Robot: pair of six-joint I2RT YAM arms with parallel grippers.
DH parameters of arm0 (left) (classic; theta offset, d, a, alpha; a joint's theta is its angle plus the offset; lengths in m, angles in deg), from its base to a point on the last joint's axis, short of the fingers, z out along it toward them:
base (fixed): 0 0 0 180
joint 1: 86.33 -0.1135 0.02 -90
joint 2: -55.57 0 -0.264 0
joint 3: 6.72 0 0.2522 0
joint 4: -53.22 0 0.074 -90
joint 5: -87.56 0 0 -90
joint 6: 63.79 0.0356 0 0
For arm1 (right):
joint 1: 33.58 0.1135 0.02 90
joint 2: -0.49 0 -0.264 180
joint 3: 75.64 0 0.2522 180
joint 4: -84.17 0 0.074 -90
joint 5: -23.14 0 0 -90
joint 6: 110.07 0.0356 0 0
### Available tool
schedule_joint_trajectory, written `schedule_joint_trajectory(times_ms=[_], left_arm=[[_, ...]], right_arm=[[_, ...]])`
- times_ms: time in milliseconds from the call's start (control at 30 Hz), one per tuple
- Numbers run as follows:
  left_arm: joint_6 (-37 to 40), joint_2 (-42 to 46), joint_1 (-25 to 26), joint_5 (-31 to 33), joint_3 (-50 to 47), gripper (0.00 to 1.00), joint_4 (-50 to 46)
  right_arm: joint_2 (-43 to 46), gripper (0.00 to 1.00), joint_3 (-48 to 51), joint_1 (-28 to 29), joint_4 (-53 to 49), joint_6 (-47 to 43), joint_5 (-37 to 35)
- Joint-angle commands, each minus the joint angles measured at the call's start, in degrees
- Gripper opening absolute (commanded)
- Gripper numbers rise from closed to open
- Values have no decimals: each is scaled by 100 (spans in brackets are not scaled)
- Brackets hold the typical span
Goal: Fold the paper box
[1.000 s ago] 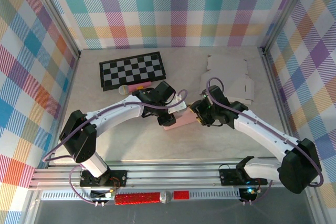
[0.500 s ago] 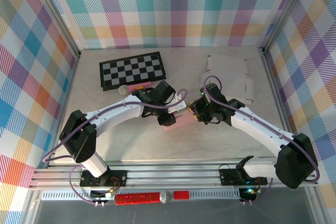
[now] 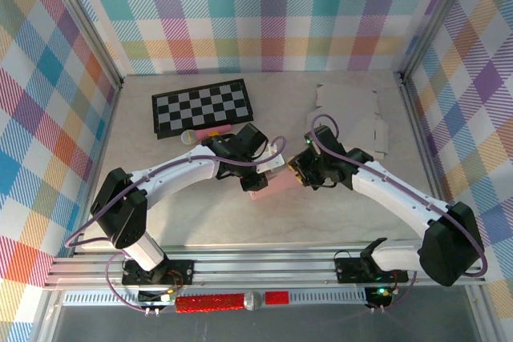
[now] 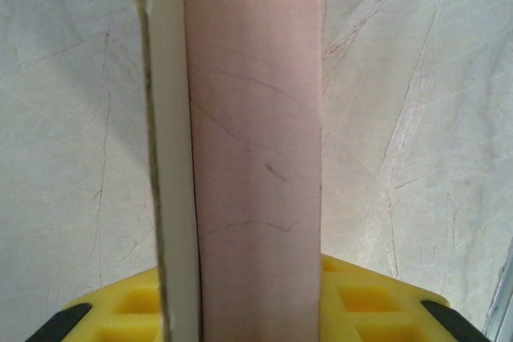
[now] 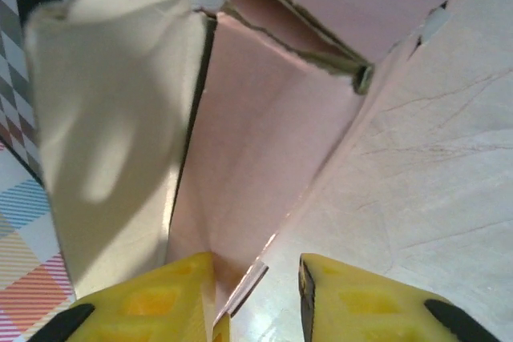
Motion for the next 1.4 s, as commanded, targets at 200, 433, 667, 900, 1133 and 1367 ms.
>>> schedule_joint_trajectory(times_ms=[200, 433, 667, 900, 1133, 1367], left_arm=[[301, 236, -29, 122, -90, 26, -153], [536, 545, -111, 14, -259, 25, -362], [828, 961, -273, -159, -583, 26, -542], [839, 997, -350, -221, -674, 27, -542], [830, 919, -394, -280, -664, 27, -533], [831, 879, -430, -328, -645, 27, -551]], right_arm=[[440, 46, -783, -305, -1559, -1781, -268], [750, 46, -1159, -1450, -1611, -4585, 485], [236, 43, -1650, -1538, -2026, -7232, 1182], [-162, 41, -1621, -1500, -2085, -8261, 1371], [-568, 42, -1677, -1500, -1939, -9160, 1861], [-1032, 44, -1933, -1472, -1878, -9205, 2057]])
